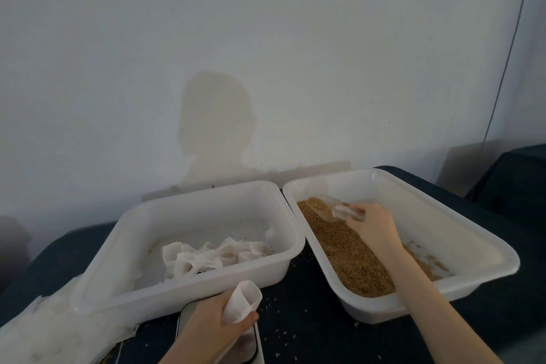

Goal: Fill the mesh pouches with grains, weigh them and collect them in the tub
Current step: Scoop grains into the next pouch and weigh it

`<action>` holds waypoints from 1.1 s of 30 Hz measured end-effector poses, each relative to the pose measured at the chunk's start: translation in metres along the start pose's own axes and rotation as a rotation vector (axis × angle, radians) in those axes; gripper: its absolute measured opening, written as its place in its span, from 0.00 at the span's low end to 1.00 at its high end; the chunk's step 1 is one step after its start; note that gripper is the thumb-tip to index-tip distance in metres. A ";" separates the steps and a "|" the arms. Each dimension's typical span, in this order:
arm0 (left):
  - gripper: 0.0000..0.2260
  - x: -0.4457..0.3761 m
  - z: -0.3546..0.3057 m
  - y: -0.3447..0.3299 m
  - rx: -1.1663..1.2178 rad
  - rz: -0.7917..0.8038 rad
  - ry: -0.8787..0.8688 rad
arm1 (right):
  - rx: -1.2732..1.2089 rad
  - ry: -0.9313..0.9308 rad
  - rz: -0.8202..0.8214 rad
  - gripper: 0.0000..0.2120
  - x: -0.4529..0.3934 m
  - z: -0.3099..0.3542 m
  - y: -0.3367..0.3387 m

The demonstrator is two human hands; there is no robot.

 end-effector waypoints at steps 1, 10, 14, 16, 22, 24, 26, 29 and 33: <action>0.09 0.000 0.000 0.000 -0.001 0.000 0.001 | -0.009 0.000 -0.006 0.12 0.000 0.000 0.001; 0.07 0.003 0.007 0.020 0.069 -0.033 0.031 | -0.196 0.015 -0.030 0.16 -0.001 0.016 0.015; 0.09 0.005 0.010 0.048 0.074 -0.138 0.021 | -0.243 0.111 -0.026 0.13 0.005 0.034 0.024; 0.08 0.008 0.012 0.058 0.036 -0.160 0.037 | -0.274 0.174 -0.024 0.12 0.010 0.043 0.029; 0.13 0.011 0.017 0.074 -0.039 -0.167 0.046 | -0.324 0.313 0.163 0.11 0.032 0.070 0.028; 0.18 0.012 0.020 0.076 -0.049 -0.152 0.052 | -0.351 0.387 0.255 0.12 0.044 0.086 0.025; 0.23 0.013 0.021 0.078 -0.039 -0.136 0.038 | -0.350 0.436 0.359 0.14 0.054 0.098 0.017; 0.26 0.018 0.021 0.080 -0.037 -0.132 0.021 | -0.356 0.490 0.470 0.18 0.066 0.109 0.010; 0.28 0.022 0.021 0.082 -0.032 -0.114 0.014 | -0.384 0.571 0.593 0.23 0.078 0.122 0.002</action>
Point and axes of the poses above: each hand's wrist, its own x-axis away from the middle knuckle, its own y-axis out of the back of the hand, z = x × y, the point moved 9 cm from there along -x, towards the middle knuckle, and after that the axes turned 4 degrees about -z, right-handed, at the moved point
